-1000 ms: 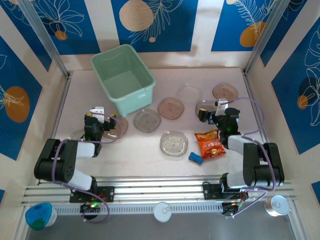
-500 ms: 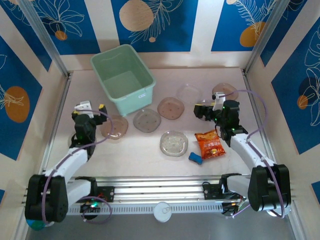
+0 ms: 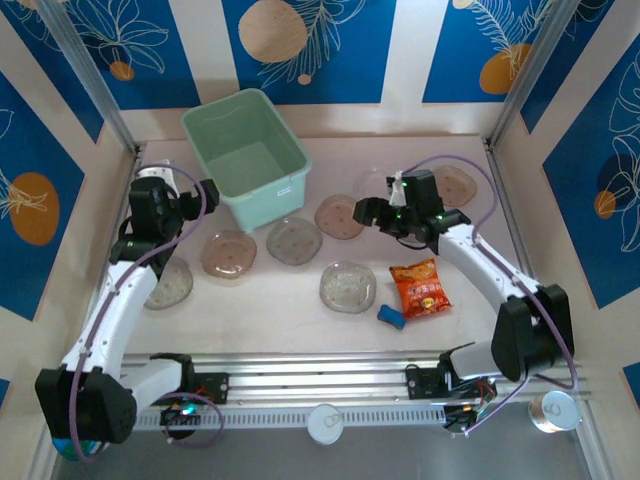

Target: Place the plates into the plastic bin on the countertop

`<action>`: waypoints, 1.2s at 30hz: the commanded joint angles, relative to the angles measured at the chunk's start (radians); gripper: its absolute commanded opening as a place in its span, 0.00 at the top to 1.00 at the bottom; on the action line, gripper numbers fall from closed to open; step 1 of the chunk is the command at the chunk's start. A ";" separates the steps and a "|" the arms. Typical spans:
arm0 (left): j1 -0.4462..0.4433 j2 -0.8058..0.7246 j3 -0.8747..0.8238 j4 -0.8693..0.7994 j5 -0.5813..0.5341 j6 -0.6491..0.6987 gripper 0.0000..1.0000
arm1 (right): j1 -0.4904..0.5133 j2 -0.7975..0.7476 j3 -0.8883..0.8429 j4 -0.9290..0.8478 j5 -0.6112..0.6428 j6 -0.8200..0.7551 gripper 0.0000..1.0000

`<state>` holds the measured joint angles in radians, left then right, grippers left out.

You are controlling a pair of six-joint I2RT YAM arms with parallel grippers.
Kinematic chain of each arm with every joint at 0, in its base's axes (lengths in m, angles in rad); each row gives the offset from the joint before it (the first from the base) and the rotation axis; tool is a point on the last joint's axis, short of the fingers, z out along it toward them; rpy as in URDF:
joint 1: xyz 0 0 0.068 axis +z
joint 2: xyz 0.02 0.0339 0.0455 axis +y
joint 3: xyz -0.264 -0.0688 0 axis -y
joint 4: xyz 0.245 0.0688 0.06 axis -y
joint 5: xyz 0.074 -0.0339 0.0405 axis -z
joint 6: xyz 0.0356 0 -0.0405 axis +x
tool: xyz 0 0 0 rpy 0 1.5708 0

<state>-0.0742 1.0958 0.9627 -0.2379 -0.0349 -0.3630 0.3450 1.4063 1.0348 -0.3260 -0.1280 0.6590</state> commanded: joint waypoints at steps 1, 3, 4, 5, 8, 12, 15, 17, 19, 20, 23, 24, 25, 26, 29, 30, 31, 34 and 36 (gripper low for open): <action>0.011 0.034 0.071 -0.190 0.076 -0.067 0.00 | 0.053 0.088 0.071 -0.101 0.008 0.181 0.35; 0.011 0.045 0.087 -0.202 0.087 -0.084 0.00 | 0.067 0.152 0.107 -0.102 -0.001 0.252 0.40; 0.011 0.048 0.094 -0.205 0.093 -0.086 0.00 | 0.075 0.187 0.128 -0.107 -0.015 0.288 0.42; 0.011 0.051 0.101 -0.208 0.094 -0.086 0.00 | 0.089 0.218 0.149 -0.110 -0.025 0.317 0.43; 0.011 0.058 0.122 -0.222 0.087 -0.076 0.00 | 0.141 0.294 0.197 -0.113 -0.024 0.374 0.45; 0.011 0.070 0.145 -0.236 0.088 -0.064 0.00 | 0.190 0.370 0.220 -0.081 -0.019 0.456 0.48; 0.011 0.083 0.163 -0.245 0.092 -0.058 0.00 | 0.214 0.419 0.243 -0.077 -0.008 0.503 0.51; 0.012 0.091 0.172 -0.248 0.093 -0.054 0.00 | 0.227 0.438 0.256 -0.077 0.004 0.524 0.53; 0.011 0.098 0.179 -0.251 0.095 -0.052 0.00 | 0.240 0.457 0.277 -0.095 0.024 0.534 0.55; 0.011 0.102 0.183 -0.254 0.100 -0.051 0.00 | 0.248 0.468 0.290 -0.112 0.034 0.536 0.55; 0.011 0.111 0.186 -0.254 0.108 -0.051 0.00 | 0.258 0.492 0.309 -0.140 0.053 0.550 0.58; 0.011 0.115 0.184 -0.253 0.109 -0.051 0.00 | 0.260 0.497 0.310 -0.144 0.058 0.556 0.58; 0.011 0.117 0.183 -0.254 0.110 -0.051 0.00 | 0.262 0.503 0.311 -0.150 0.063 0.564 0.58; 0.011 0.120 0.183 -0.254 0.112 -0.050 0.00 | 0.262 0.507 0.311 -0.151 0.069 0.570 0.59; 0.011 0.128 0.181 -0.256 0.112 -0.044 0.00 | 0.265 0.523 0.316 -0.157 0.083 0.582 0.60; 0.011 0.129 0.181 -0.257 0.112 -0.042 0.00 | 0.267 0.527 0.320 -0.164 0.086 0.583 0.60; 0.011 0.131 0.182 -0.261 0.112 -0.041 0.00 | 0.270 0.535 0.329 -0.173 0.090 0.583 0.60; 0.011 0.132 0.185 -0.267 0.112 -0.034 0.00 | 0.276 0.549 0.339 -0.184 0.101 0.588 0.60; 0.011 0.133 0.186 -0.267 0.112 -0.031 0.00 | 0.278 0.559 0.344 -0.188 0.105 0.594 0.61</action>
<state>-0.0738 1.2274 1.1156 -0.4892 0.0566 -0.4133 0.6128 1.9469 1.3434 -0.4698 -0.0406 1.2263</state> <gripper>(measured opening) 0.996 0.398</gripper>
